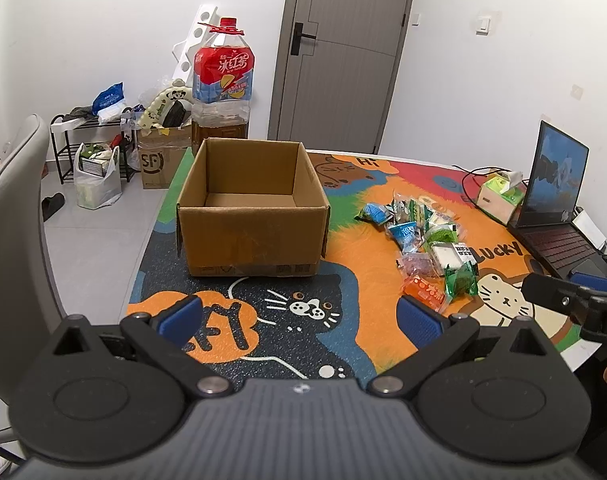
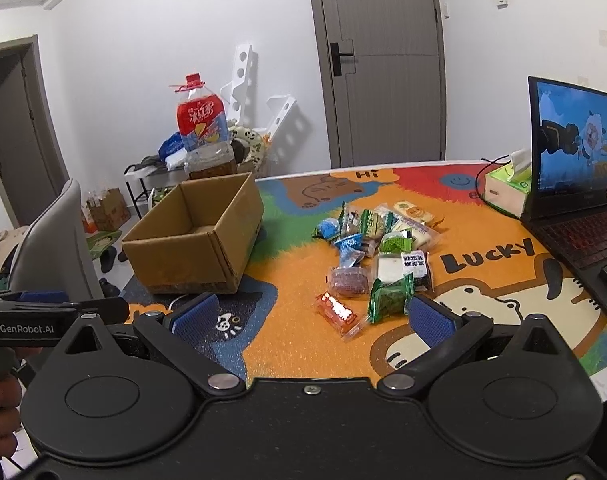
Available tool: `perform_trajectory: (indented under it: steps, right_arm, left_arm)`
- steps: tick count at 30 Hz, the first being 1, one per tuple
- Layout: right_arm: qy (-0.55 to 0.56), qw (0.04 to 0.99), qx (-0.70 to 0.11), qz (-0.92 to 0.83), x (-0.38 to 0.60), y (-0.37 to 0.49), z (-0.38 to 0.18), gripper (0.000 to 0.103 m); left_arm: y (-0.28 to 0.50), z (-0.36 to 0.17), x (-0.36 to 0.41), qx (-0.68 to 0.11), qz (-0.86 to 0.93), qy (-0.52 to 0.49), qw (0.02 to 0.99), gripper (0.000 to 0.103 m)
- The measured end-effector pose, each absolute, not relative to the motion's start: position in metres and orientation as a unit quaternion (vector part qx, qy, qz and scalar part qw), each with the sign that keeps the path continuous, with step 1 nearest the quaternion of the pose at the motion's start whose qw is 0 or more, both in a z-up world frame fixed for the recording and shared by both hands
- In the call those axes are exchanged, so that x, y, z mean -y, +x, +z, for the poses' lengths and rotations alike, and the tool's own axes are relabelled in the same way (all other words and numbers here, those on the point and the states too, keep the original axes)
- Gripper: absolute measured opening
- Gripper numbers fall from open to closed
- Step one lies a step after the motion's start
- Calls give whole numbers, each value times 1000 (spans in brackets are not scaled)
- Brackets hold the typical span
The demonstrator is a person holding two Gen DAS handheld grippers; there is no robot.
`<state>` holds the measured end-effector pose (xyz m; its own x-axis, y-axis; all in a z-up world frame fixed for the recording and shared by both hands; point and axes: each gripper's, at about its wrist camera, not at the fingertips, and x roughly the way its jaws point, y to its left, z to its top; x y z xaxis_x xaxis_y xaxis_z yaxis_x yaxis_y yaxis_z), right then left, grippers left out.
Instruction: Organize snacks
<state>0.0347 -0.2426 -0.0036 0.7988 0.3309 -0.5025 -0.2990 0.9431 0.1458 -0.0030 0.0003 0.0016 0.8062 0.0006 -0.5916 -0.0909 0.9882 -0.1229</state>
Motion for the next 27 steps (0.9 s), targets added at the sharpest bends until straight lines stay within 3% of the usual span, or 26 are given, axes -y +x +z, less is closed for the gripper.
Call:
perform_trajectory:
  steps: [27]
  right_arm:
    - [41,945,-294,136,271,82,-48,103]
  left_arm:
    - [53,-37,29,-336,-11,-69,939,102]
